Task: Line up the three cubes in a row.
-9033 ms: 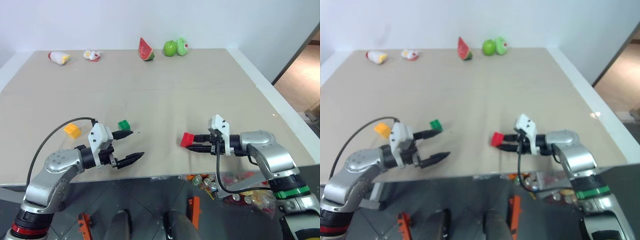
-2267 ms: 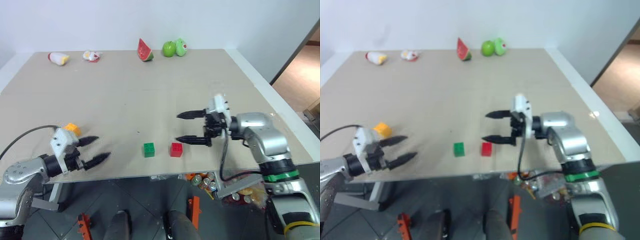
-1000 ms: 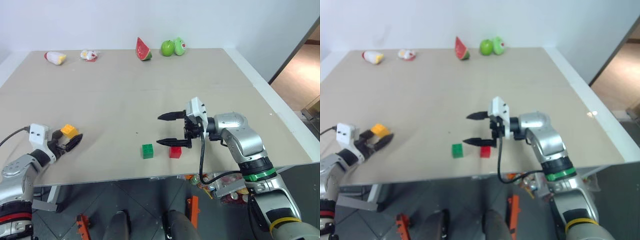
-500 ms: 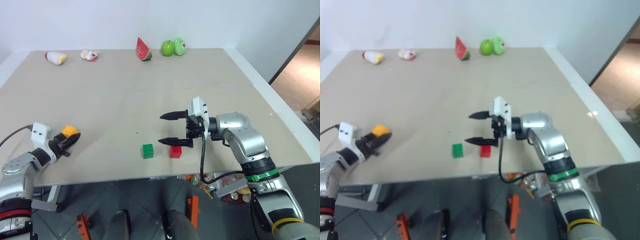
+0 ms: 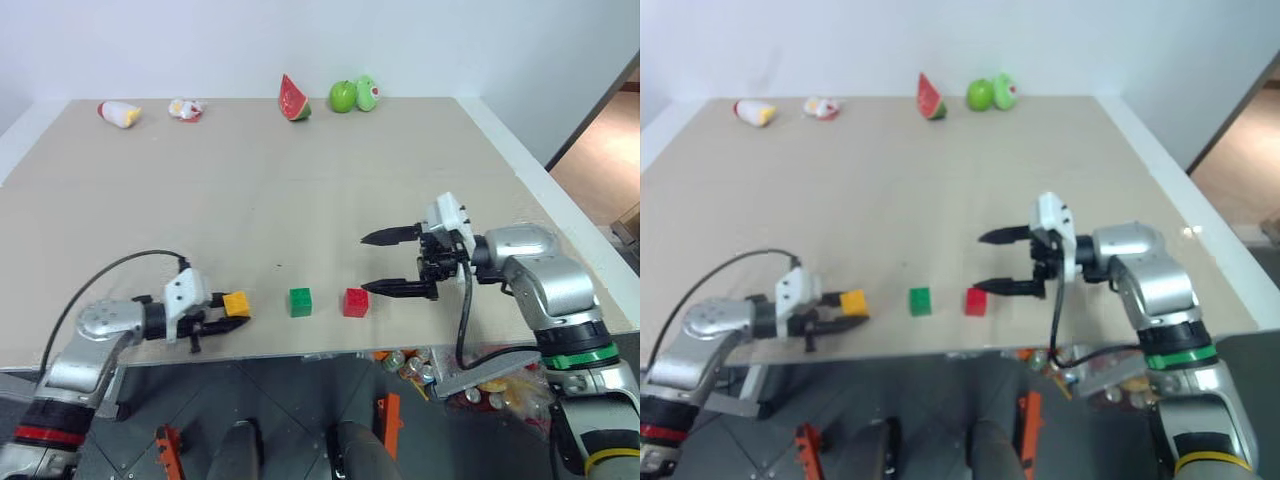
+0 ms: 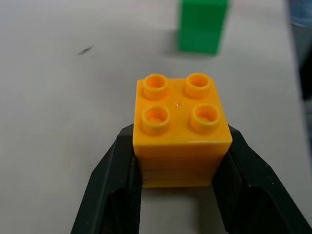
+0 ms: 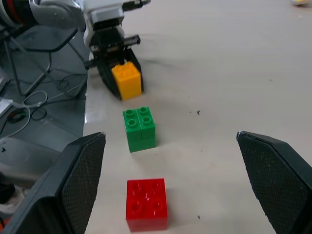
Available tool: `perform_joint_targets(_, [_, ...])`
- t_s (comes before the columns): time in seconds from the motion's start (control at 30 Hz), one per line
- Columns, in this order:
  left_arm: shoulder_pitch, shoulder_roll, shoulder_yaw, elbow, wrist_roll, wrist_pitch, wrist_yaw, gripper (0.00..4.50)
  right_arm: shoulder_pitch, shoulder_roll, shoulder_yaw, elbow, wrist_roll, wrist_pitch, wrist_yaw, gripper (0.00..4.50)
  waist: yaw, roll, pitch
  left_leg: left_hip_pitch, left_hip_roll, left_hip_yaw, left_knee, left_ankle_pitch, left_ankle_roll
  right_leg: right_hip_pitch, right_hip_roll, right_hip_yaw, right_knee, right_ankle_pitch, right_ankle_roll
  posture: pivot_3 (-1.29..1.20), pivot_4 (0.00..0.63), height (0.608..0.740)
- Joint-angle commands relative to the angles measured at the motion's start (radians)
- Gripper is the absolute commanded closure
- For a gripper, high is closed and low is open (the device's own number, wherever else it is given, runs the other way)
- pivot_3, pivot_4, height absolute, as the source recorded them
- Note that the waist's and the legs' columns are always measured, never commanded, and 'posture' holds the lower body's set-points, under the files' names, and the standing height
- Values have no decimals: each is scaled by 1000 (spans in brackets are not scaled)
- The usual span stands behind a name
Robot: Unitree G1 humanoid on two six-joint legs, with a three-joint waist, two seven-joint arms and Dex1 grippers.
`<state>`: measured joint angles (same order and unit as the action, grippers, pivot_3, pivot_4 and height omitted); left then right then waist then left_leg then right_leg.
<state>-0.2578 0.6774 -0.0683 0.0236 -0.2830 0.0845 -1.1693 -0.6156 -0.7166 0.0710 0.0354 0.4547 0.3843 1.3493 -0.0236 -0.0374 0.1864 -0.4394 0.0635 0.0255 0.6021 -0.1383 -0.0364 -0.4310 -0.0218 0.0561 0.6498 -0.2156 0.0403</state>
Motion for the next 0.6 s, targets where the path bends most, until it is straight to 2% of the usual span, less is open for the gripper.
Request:
perform_joint_targets(0.03, [-54, -8, -31, 30, 13, -40, -42, 3150, 24, -20, -42, -72, 28, 21, -15, 0, -2, 0, 0, 0, 0, 0, 0, 0, 0, 0, 0, 0, 0, 0, 0, 0, 150, 740])
perform_joint_targets(0.3, [-120, -9, -52, 148, 22, -89, -108, 3150, 81, -32, -71, -144, 40, 56, -72, 0, -2, 0, 0, -2, 0, 1, 1, 0, 0, -3, 1, 2, 0, 0, 2, 0, 150, 740])
perform_joint_targets(0.6, [-94, 27, -15, 133, -16, -60, -139, 3150, 80, -29, -65, -138, 34, 52, -90, 0, -2, 0, 0, -2, 0, 1, 1, 0, 0, -3, 2, 3, 1, 1, 2, 0, 150, 740])
